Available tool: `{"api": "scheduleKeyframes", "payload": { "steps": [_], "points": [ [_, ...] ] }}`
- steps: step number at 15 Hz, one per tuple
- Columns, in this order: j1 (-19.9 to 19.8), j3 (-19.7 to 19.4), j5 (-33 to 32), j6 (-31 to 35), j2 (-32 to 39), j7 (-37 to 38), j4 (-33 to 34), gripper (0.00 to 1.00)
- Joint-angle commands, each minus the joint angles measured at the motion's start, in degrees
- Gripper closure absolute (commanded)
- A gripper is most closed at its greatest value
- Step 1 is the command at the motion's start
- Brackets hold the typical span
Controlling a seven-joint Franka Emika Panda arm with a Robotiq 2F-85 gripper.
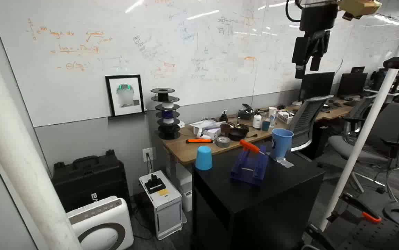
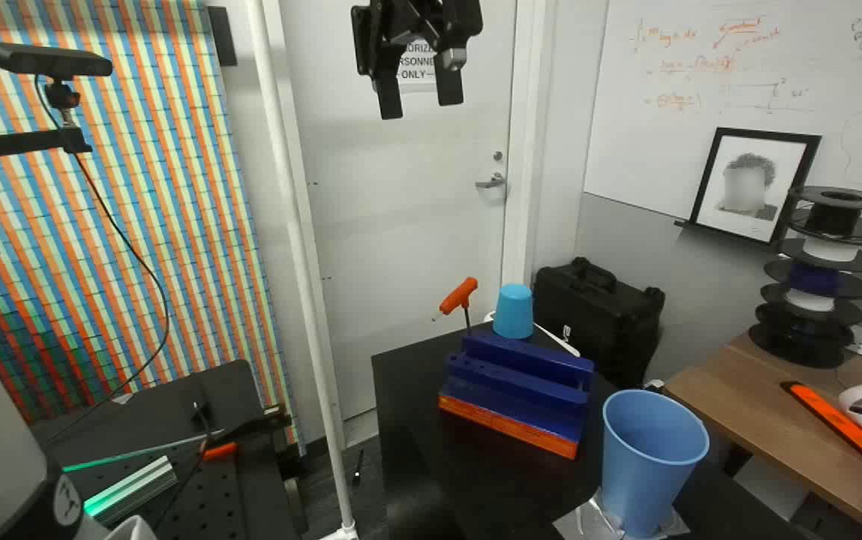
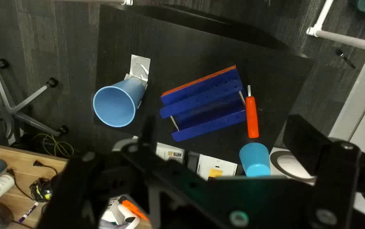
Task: Put the red object on the blue rack in the blue cup
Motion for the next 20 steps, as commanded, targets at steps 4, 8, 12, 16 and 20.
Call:
{"api": "scheduleKeyframes", "payload": {
  "steps": [4, 8, 12, 16, 20],
  "points": [
    [1.3, -1.0, -0.6, -0.2, -0.1, 0.6, 0.9, 0.00],
    [1.3, -1.0, -0.6, -0.2, -0.1, 0.6, 0.9, 0.00],
    [1.5, -0.7, -1.5, 4.0, -1.1, 0.7, -0.6, 0.00],
    [2.6, -0.2, -2.8, 19.1, 2.8, 0.5, -4.8, 0.00],
    [4.0, -0.1, -1.1, 32.2, 10.4, 0.7, -10.0, 0.00]
  ]
}}
